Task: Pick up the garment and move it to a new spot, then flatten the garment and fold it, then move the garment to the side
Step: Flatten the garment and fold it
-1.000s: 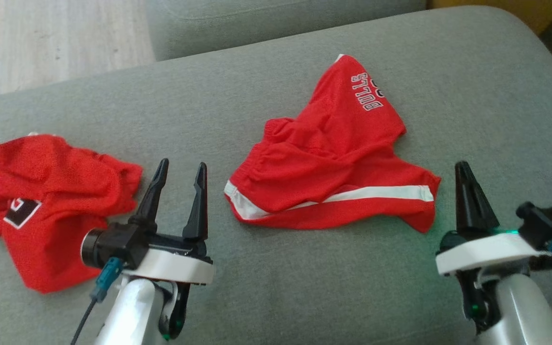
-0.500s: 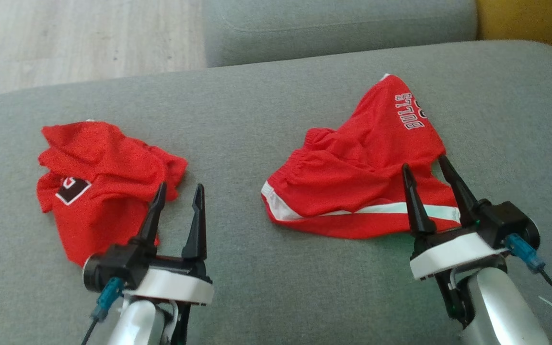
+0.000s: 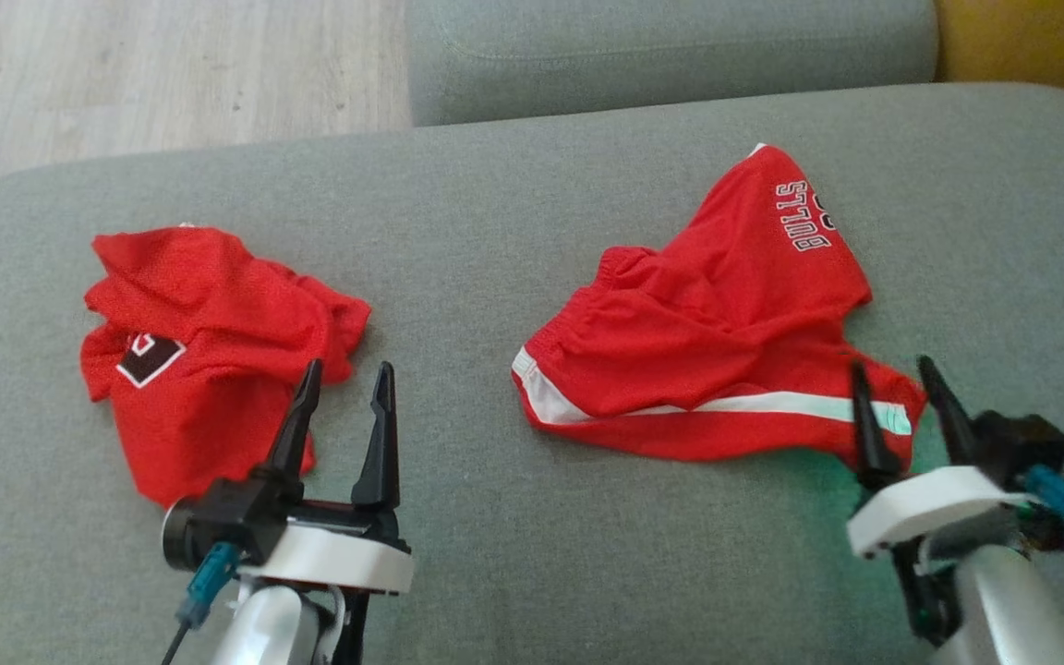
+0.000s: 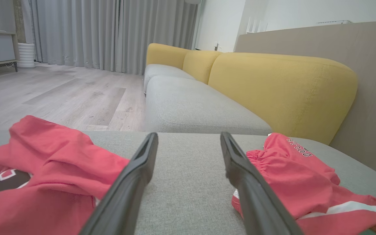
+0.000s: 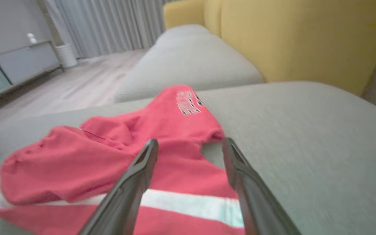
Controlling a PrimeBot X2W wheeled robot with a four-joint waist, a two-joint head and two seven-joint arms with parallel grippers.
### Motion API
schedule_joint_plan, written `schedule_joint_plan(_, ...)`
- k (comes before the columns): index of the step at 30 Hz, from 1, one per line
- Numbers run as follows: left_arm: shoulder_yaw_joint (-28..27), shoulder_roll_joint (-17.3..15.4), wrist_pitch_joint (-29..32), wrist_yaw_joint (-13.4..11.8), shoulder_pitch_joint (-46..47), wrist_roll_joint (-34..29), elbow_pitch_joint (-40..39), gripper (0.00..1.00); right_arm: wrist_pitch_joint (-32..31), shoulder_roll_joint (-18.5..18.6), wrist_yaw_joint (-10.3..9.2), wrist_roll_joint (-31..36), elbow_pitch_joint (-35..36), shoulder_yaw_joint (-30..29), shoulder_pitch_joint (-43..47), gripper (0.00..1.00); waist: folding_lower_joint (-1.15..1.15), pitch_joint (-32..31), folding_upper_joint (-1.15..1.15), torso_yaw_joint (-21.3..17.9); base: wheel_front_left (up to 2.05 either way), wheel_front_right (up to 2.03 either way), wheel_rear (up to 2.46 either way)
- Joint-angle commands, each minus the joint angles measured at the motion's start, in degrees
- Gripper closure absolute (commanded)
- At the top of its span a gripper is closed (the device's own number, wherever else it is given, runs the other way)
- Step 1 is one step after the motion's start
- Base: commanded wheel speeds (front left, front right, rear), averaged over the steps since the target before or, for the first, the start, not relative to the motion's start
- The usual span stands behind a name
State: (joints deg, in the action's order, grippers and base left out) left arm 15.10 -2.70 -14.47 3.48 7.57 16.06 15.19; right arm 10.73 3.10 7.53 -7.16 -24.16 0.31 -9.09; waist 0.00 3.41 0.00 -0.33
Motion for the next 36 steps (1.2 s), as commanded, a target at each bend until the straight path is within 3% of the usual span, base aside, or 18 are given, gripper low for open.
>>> schedule_joint_plan(1, -1.42, -0.18, -0.52, -0.32, 2.12, 0.07, -2.02, 0.00, -0.94, -0.16, -0.04, -0.43, 0.50, -0.55, -1.86, 0.00, 0.00, 0.66, 0.00, -0.22, 0.00, 0.00, 0.00)
schedule_joint_plan(10, -0.24, -0.18, -0.52, 0.11, 3.57, -0.25, -1.38, 0.00, -5.48, -0.21, -0.04, -10.33, -7.72, -4.08, -5.10, 0.00, 0.00, 3.66, 0.00, -0.91, 0.00, 0.00, 0.00)
schedule_joint_plan(28, 0.09, -0.18, -0.52, 0.47, 4.69, -0.85, -0.77, 0.00, -8.60, -0.22, -0.04, -17.58, -12.00, 1.23, -7.48, 0.00, 0.00, 4.49, 0.00, -1.54, 0.00, 0.00, 0.00)
schedule_joint_plan(29, 0.09, -0.18, -0.52, 0.47, 4.71, -0.89, -0.79, 0.00, -8.68, -0.22, -0.04, -17.83, -11.99, 1.56, -7.54, 0.19, 0.00, 4.50, 0.00, -1.54, 0.00, 0.00, 0.00)
schedule_joint_plan(30, 0.06, -0.18, -0.52, 0.47, 4.73, -0.91, -0.78, 0.00, -8.71, -0.22, -0.04, -18.05, -11.97, 1.80, -7.61, 0.74, 0.00, 4.49, 0.00, -1.54, 0.00, 0.00, 0.00)
schedule_joint_plan(31, 0.01, -0.18, -0.52, 0.47, 4.74, -0.95, -0.75, 0.00, -8.61, -0.22, -0.04, -18.14, -11.85, 2.06, -7.67, 1.00, 0.00, 4.44, 0.00, -1.56, 0.00, 0.00, 0.00)
schedule_joint_plan(36, -0.71, -0.18, -0.52, 0.43, 4.55, -1.08, -0.63, 0.00, -6.88, -0.19, -0.04, -17.39, -9.69, 2.24, -7.07, 1.00, 0.00, 3.82, 0.00, -2.22, 0.00, 0.00, 0.00)
